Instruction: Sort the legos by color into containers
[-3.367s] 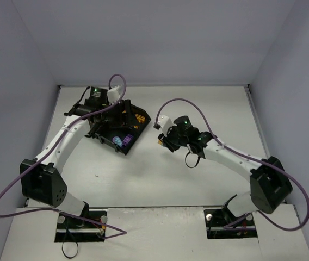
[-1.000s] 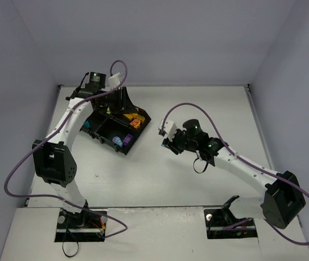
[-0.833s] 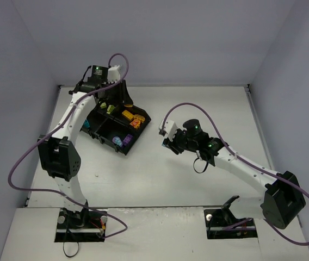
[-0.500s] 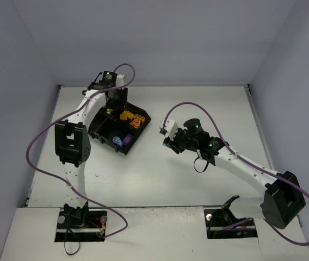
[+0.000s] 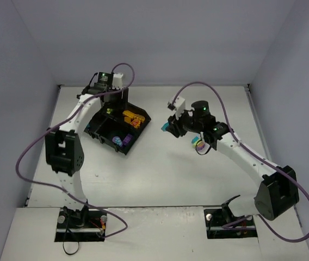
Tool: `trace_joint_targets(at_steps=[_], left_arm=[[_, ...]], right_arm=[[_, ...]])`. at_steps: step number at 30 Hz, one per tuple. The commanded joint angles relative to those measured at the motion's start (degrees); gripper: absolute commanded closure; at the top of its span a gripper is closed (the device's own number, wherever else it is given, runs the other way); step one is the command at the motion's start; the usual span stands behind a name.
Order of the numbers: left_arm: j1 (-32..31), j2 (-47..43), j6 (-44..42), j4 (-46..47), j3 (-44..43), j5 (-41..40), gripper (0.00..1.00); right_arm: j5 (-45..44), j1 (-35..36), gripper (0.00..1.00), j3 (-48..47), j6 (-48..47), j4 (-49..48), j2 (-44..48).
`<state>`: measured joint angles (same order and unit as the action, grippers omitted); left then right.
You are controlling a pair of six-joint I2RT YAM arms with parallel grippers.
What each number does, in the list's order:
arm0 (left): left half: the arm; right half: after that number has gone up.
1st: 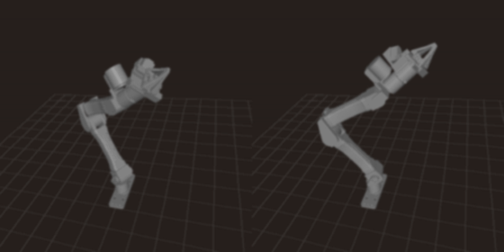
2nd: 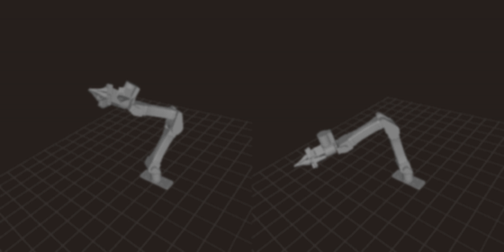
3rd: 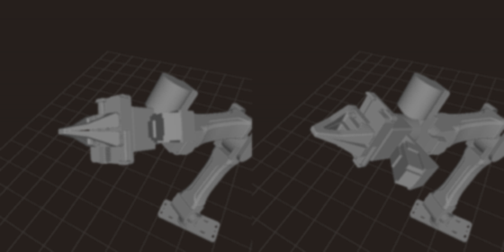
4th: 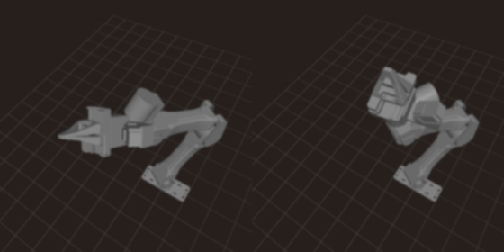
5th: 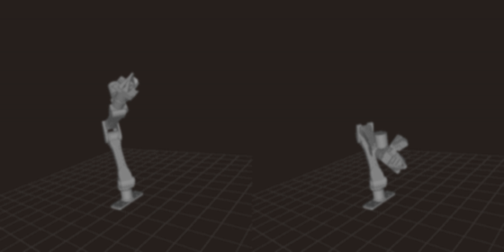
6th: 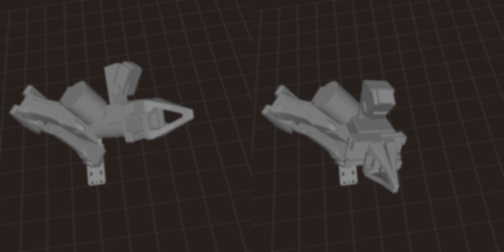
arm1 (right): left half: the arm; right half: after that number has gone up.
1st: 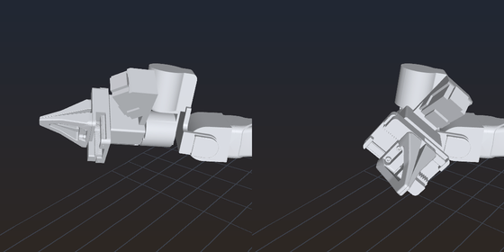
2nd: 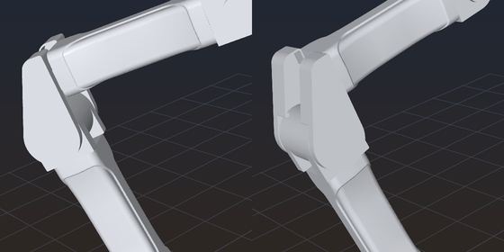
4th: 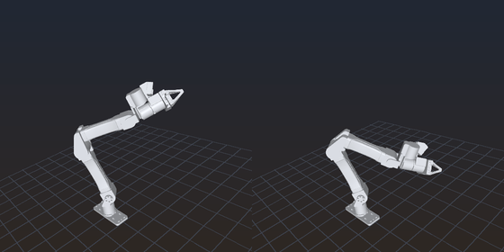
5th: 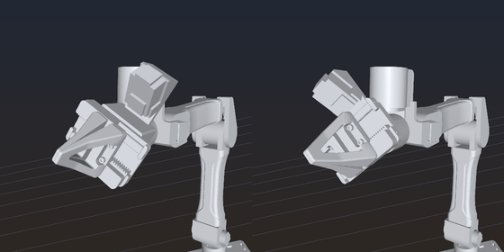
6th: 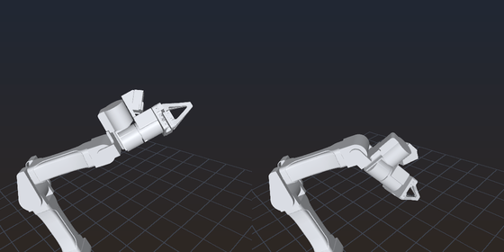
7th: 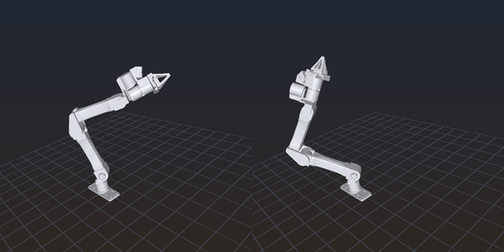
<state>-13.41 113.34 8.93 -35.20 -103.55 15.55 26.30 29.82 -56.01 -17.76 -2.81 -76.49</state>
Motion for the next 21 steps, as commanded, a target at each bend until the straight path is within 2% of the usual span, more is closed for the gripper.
trace_joint_targets(at_steps=[1,2,3,6,13,21], left_arm=[[-1.8,-15.6,-5.8,10.7,6.5,4.0,0.46],[-2.8,-17.9,-7.2,15.7,9.2,5.0,0.46],[-3.5,-19.9,-8.3,18.2,14.6,5.4,0.45],[-5.7,-27.4,-13.2,25.6,23.5,6.2,0.45],[-12.1,-38.9,-23.7,39.9,37.6,8.6,0.45],[-14.5,-41.5,-26.9,42.1,40.8,14.8,0.45]], right_arm=[[6.3,-2.4,1.0,-8.2,10.2,-2.2,-2.4],[7.2,-2.7,1.0,-11.5,11.3,-1.5,-4.2],[8.2,-3.2,1.0,-13.1,12.3,-0.8,-5.0],[11.0,-3.9,1.0,-18.8,17.4,1.6,-8.2],[16.8,-4.9,1.0,-25.6,26.2,2.5,-12.8],[21.1,-4.8,1.0,-26.7,30.5,2.5,-13.7]])
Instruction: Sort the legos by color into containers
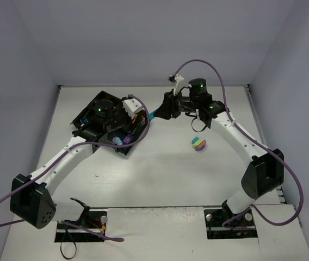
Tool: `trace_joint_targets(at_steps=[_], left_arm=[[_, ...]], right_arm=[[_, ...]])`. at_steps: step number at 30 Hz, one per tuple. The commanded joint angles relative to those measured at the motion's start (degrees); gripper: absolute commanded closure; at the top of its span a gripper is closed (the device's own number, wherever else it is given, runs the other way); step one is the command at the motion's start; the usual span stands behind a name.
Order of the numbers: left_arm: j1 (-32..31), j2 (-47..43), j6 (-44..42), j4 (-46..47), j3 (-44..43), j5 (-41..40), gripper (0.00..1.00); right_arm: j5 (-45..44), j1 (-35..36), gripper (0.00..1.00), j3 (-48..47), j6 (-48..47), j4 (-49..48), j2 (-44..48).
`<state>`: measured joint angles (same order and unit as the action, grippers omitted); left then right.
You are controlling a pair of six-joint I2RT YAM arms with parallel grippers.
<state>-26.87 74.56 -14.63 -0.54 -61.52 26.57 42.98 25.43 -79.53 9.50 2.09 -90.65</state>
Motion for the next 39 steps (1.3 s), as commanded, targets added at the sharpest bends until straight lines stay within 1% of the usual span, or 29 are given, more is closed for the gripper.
trace_joint_targets(at_steps=[1,3,19,22,23,25,26,29,30,31,32,33,34,35,38,39], left_arm=[[-1.3,-2.7,-3.4,8.5,-1.1,4.3,0.45],[-1.9,-2.2,-3.7,9.9,-0.8,4.7,0.45],[-4.4,1.8,-2.5,11.8,-3.9,5.7,0.45],[-4.5,2.2,-2.1,12.1,-4.2,5.3,0.49],[-4.6,2.3,-2.0,12.2,-4.2,5.3,0.52],[-4.5,2.3,-1.7,12.6,-4.1,5.0,0.56],[-4.5,2.3,-1.5,12.8,-4.1,4.8,0.61],[-4.5,2.3,-1.2,13.8,-3.5,4.4,0.68],[-4.5,2.1,-1.2,14.1,-3.3,4.5,0.77],[-4.6,2.0,-1.2,14.2,-3.3,4.5,0.81],[-4.5,1.9,-1.3,14.2,-3.2,4.5,0.85],[-4.6,1.6,-1.5,14.2,-2.6,4.4,0.92],[-4.6,1.5,-1.7,14.1,-2.4,4.3,0.96],[-4.5,1.0,-1.7,14.1,-1.7,3.2,1.0],[-4.3,-0.1,-1.6,14.2,0.4,1.6,1.0],[-4.2,-0.3,-1.6,14.1,1.0,1.5,1.0]], right_arm=[[5.1,-0.4,1.0,-3.1,3.5,-2.4,0.5],[6.8,-0.3,1.0,-2.8,4.4,-2.4,0.5],[9.3,0.5,0.98,-1.1,7.0,-3.6,0.7],[9.4,0.7,0.98,-0.5,7.6,-4.0,0.7],[9.6,0.8,0.98,-0.4,7.7,-4.2,0.7],[9.5,0.9,0.98,0.1,8.0,-4.4,0.7],[9.6,1.2,0.98,0.2,8.2,-4.5,0.7],[9.5,1.4,0.95,0.7,8.3,-4.5,0.3],[9.5,1.3,0.94,0.9,8.3,-4.5,0.1],[9.4,1.3,0.85,1.2,8.3,-4.5,0.1],[9.2,1.4,0.78,1.4,8.2,-4.5,0.1],[9.0,1.3,0.73,1.5,8.2,-4.5,0.0],[8.3,1.3,0.6,1.6,8.0,-4.5,0.0],[7.7,1.1,0.51,1.7,8.0,-4.5,0.0],[6.6,-0.1,0.42,2.0,8.0,-4.5,0.0],[5.6,-0.5,0.34,2.0,8.3,-4.5,0.0]])
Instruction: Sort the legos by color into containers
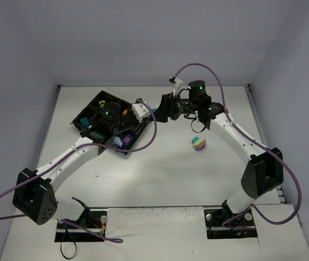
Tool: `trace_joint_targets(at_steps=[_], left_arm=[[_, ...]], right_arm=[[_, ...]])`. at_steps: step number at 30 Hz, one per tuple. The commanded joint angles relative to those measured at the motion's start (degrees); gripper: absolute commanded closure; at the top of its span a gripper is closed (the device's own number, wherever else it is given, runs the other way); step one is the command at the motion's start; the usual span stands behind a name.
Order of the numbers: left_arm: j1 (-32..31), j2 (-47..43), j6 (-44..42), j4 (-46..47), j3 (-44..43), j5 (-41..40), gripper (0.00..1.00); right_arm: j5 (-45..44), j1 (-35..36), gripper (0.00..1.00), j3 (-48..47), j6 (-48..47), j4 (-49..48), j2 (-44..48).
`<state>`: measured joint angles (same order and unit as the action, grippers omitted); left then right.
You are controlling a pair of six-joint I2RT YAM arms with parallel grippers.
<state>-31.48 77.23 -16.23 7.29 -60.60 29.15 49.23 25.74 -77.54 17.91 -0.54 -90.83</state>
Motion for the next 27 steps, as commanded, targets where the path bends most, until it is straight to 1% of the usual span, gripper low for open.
trace_joint_targets(at_steps=[1,2,6,7,9,10,11,12,13,14,15,16,17,18,19,20,22,23,27], left_arm=[[0.4,-3.4,0.1,6.0,0.5,-1.4,1.0],[0.5,-3.6,0.1,5.2,1.3,-1.9,1.0],[2.2,-4.1,2.8,4.7,4.0,-3.1,1.0],[3.2,-4.1,5.9,4.9,4.5,-3.1,1.0],[7.3,-4.1,10.3,5.8,5.9,-4.2,1.0],[8.8,-4.2,15.3,6.2,6.3,-5.2,1.0],[11.9,-4.3,18.4,6.9,6.5,-6.7,1.0],[13.2,-4.3,20.9,6.9,6.5,-10.1,1.0],[14.4,-4.2,23.9,5.5,6.0,-12.1,1.0],[16.3,-4.1,24.7,4.3,5.4,-13.7,1.0],[17.1,-3.9,25.4,3.0,4.7,-15.9,1.0],[17.9,-3.4,27.1,0.1,3.0,-20.4,1.0],[18.9,-2.9,28.3,-1.5,1.9,-22.1,1.0],[21.3,-2.4,29.7,-3.0,0.9,-23.2,1.0],[22.6,-0.8,32.3,-6.0,-1.2,-24.6,1.0],[23.8,0.2,33.4,-7.4,-2.3,-24.9,1.0],[26.7,3.5,35.2,-13.8,-4.9,-25.1,1.0],[27.5,4.8,35.6,-15.7,-7.5,-25.1,1.0],[29.7,10.6,36.2,-22.1,-12.4,-25.8,0.99]], right_arm=[[-1.1,-1.2,0.31,0.0,-0.2,-1.9,0.3],[-1.6,-1.7,0.27,0.0,-0.2,-1.9,0.6],[-3.3,-5.9,0.23,-0.4,0.3,-1.9,1.5],[-3.6,-6.8,0.22,-0.5,0.2,-1.9,1.8],[-4.8,-9.7,0.21,-0.3,-0.1,-1.8,3.1],[-5.8,-10.7,0.21,-0.1,-0.4,-1.8,3.8],[-7.8,-11.6,0.2,0.3,-1.0,-1.7,5.0],[-9.0,-12.5,0.2,1.2,-1.2,-1.1,5.7],[-10.2,-14.3,0.2,1.8,-1.5,-0.9,6.3],[-12.1,-15.1,0.16,2.3,-1.5,-0.5,7.3],[-12.8,-16.0,0.15,3.3,-1.3,0.3,7.8],[-13.2,-17.5,0.14,3.8,-1.1,0.3,8.2],[-13.5,-18.1,0.13,4.5,-1.1,0.3,9.2],[-15.0,-18.4,0.1,5.2,-1.1,0.3,9.8],[-16.5,-18.7,0.04,6.9,-1.0,0.4,11.4],[-17.9,-19.0,0.0,7.9,-0.7,1.8,12.2],[-20.7,-19.8,0.0,10.9,0.6,1.8,13.7],[-21.0,-20.6,0.0,11.7,0.9,1.8,14.8],[-23.7,-21.6,0.0,14.8,1.7,2.1,16.6]])
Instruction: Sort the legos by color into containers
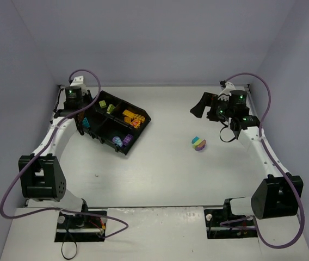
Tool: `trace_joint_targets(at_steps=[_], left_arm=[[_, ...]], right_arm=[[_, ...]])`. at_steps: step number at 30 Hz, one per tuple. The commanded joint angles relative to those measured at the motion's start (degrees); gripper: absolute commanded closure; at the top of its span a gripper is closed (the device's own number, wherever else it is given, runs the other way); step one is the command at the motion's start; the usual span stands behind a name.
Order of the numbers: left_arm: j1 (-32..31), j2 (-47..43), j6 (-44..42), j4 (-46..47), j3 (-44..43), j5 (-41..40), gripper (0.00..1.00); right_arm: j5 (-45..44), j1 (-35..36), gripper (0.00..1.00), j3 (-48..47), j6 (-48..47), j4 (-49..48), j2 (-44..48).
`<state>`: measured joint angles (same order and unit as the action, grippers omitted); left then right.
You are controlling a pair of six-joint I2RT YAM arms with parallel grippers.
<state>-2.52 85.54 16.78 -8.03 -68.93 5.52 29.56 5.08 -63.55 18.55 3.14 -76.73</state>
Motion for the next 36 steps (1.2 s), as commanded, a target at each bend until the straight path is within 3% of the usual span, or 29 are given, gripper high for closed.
trace_joint_targets(at_steps=[1,9,15,19,25,29,36], left_arm=[[1.1,3.0,3.2,-7.7,-4.9,-2.8,0.96],[2.0,8.6,4.0,-14.0,-8.4,-6.6,0.83],[2.3,10.0,3.9,-14.5,-8.4,-6.4,0.61],[2.3,10.0,4.1,-14.2,-8.5,-5.5,0.53],[2.3,7.8,4.8,-14.2,-8.9,-5.5,0.48],[2.3,4.5,7.4,-16.7,-11.6,-2.5,0.47],[-3.6,-0.3,4.7,-20.1,-13.2,-1.2,0.47]], right_arm=[[-4.7,-1.0,0.0,1.3,1.1,-1.2,2.7],[-10.7,-2.5,0.0,5.3,0.4,2.5,3.7],[-13.7,-2.4,0.02,6.2,0.4,4.8,1.9],[-13.3,-2.1,0.03,6.2,-0.4,6.0,0.3],[-16.6,-0.3,0.08,5.8,-2.3,8.1,-1.5],[-22.0,5.9,0.09,4.9,-4.9,10.1,-3.9],[-26.0,10.0,0.05,2.6,-9.9,13.3,-10.1]])
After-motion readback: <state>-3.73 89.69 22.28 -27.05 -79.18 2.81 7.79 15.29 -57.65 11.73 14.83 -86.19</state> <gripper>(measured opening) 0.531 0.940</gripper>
